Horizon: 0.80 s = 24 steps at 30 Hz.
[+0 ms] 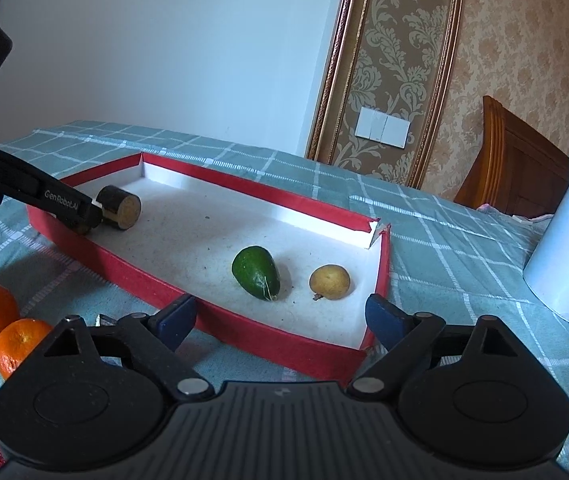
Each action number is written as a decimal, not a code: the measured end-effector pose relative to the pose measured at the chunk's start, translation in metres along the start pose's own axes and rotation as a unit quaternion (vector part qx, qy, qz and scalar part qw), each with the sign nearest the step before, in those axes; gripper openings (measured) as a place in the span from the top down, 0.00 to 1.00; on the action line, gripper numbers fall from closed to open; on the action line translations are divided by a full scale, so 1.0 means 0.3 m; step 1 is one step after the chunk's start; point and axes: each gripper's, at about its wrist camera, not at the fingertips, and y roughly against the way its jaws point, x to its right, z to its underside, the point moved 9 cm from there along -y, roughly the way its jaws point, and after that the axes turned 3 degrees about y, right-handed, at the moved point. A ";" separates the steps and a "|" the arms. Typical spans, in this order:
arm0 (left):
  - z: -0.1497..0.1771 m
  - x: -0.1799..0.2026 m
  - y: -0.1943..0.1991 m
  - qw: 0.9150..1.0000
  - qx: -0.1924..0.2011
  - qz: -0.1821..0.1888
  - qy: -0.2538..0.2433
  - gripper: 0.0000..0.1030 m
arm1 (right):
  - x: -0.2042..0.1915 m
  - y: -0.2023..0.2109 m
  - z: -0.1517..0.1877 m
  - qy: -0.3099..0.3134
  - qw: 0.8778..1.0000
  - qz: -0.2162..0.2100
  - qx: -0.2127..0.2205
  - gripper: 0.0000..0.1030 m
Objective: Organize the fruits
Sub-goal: 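Carry the cut lime into the tray and open the left gripper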
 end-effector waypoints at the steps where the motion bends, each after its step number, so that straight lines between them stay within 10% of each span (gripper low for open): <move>1: 0.000 -0.001 0.004 1.000 0.001 -0.001 -0.001 0.65 | -0.001 -0.001 0.001 0.000 1.000 0.000 -0.001 0.11; 24: 0.167 -0.021 0.441 0.997 0.065 0.035 0.018 0.32 | -0.004 -0.013 0.002 -0.002 1.000 -0.005 -0.007 0.11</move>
